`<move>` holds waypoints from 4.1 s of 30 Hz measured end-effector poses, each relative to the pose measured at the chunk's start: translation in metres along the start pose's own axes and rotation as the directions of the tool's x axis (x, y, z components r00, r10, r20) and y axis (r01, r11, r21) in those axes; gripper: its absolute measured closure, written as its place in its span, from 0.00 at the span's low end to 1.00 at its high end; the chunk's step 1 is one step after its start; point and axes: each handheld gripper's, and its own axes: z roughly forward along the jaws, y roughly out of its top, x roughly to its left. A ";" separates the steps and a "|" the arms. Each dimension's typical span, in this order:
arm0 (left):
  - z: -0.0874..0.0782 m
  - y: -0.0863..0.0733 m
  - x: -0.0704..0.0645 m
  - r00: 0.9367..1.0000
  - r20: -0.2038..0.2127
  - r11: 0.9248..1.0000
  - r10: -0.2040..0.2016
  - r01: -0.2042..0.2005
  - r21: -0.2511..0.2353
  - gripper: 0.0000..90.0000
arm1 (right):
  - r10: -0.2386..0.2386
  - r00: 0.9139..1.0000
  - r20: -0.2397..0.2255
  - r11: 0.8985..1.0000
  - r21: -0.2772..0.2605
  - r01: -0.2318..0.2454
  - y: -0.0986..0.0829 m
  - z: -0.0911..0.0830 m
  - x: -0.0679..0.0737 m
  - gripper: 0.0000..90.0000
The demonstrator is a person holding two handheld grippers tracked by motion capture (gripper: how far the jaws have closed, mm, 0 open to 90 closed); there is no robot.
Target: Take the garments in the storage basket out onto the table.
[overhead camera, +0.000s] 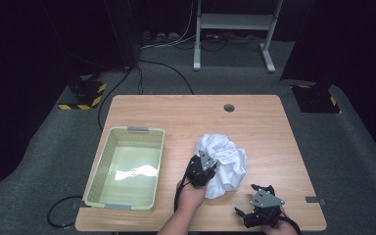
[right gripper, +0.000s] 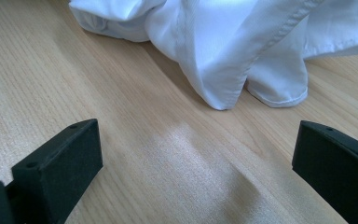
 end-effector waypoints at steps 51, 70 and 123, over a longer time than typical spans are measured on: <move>-0.017 0.012 0.004 0.997 0.065 0.997 -0.031 0.036 -0.069 0.04 | -0.005 1.000 -0.001 1.000 0.006 0.005 0.000 0.001 0.000 0.01; -0.038 0.021 0.013 0.991 0.127 0.992 -0.033 0.047 -0.116 0.03 | -0.005 1.000 0.004 1.000 0.006 0.005 0.000 0.000 0.001 0.01; -0.132 -0.024 0.030 0.988 0.109 0.977 -0.114 0.131 -0.166 0.01 | -0.019 1.000 0.008 1.000 0.016 0.019 0.001 0.001 0.002 0.01</move>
